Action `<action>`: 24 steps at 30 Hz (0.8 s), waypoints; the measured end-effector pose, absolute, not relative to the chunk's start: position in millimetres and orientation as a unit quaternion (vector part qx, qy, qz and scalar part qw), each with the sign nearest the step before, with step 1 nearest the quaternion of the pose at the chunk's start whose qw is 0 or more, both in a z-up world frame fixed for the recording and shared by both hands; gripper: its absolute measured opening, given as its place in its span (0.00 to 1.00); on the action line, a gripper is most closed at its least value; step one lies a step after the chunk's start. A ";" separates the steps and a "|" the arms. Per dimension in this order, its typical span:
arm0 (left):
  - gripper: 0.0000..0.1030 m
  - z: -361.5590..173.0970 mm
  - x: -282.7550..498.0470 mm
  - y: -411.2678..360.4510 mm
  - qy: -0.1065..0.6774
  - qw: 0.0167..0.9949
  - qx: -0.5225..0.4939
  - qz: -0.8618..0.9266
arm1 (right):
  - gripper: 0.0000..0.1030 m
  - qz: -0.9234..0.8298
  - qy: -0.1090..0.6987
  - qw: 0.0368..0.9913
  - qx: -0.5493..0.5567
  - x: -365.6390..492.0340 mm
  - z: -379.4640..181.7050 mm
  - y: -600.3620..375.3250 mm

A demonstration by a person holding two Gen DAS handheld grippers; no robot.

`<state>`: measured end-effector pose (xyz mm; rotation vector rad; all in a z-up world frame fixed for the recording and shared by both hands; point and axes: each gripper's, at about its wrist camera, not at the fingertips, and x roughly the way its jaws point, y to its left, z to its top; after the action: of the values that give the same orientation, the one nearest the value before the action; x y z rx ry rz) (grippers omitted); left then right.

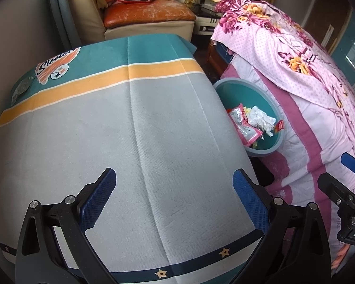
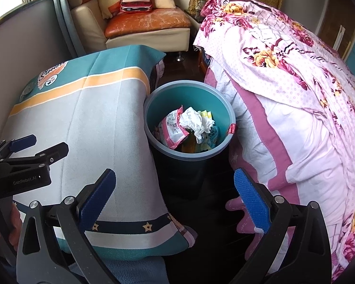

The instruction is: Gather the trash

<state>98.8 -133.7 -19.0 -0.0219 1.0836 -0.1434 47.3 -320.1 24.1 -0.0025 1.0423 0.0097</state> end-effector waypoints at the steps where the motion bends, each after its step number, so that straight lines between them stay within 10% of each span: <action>1: 0.96 -20.0 99.1 -133.7 0.516 0.854 -0.011 -0.069 | 0.93 0.006 0.498 0.867 0.000 47.8 23.4 -319.9; 24: 0.96 -28.6 98.1 -132.6 0.503 0.862 -0.007 -0.065 | 0.93 -0.012 0.499 0.867 -0.001 51.6 12.0 -324.0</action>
<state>98.1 -132.6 -28.6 -0.0139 1.0562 -0.1357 51.6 -324.0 12.0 -0.0021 1.0443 -0.0261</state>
